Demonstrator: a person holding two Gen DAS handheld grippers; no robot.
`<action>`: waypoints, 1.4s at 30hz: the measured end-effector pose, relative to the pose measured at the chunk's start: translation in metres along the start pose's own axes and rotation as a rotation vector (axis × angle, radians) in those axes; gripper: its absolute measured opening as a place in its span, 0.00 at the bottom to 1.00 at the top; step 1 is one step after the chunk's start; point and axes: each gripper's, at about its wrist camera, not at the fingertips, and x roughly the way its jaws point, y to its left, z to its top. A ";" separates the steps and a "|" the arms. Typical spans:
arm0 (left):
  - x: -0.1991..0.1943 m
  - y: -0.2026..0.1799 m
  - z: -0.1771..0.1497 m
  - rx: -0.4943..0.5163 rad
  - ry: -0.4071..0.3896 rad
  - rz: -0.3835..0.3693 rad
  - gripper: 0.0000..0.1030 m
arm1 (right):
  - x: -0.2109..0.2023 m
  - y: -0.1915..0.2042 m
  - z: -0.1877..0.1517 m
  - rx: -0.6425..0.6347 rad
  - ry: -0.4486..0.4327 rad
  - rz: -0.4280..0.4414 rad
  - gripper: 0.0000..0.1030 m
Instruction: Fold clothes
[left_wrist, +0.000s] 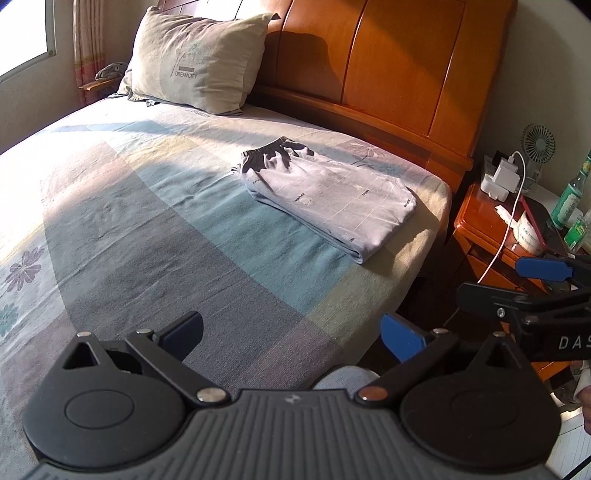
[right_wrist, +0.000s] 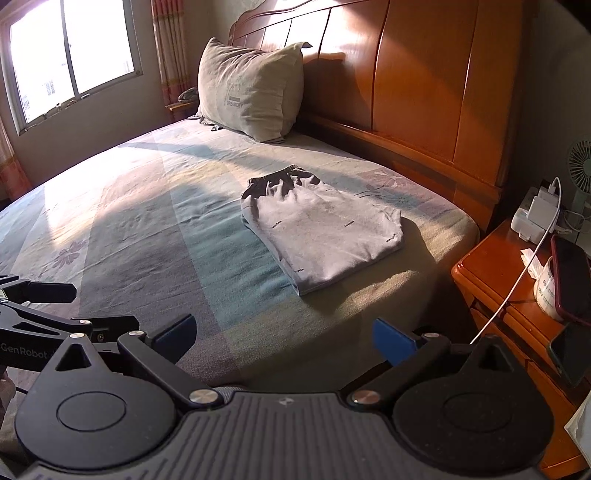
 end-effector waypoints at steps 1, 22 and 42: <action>0.000 0.000 0.000 -0.003 0.000 -0.006 0.99 | 0.000 0.000 0.000 -0.001 -0.001 0.000 1.00; 0.003 -0.002 0.004 -0.015 -0.007 -0.022 0.99 | 0.001 -0.002 0.000 -0.002 -0.013 -0.012 1.00; 0.002 -0.003 0.007 -0.007 -0.024 -0.014 0.99 | 0.003 -0.002 0.000 -0.013 -0.008 -0.018 1.00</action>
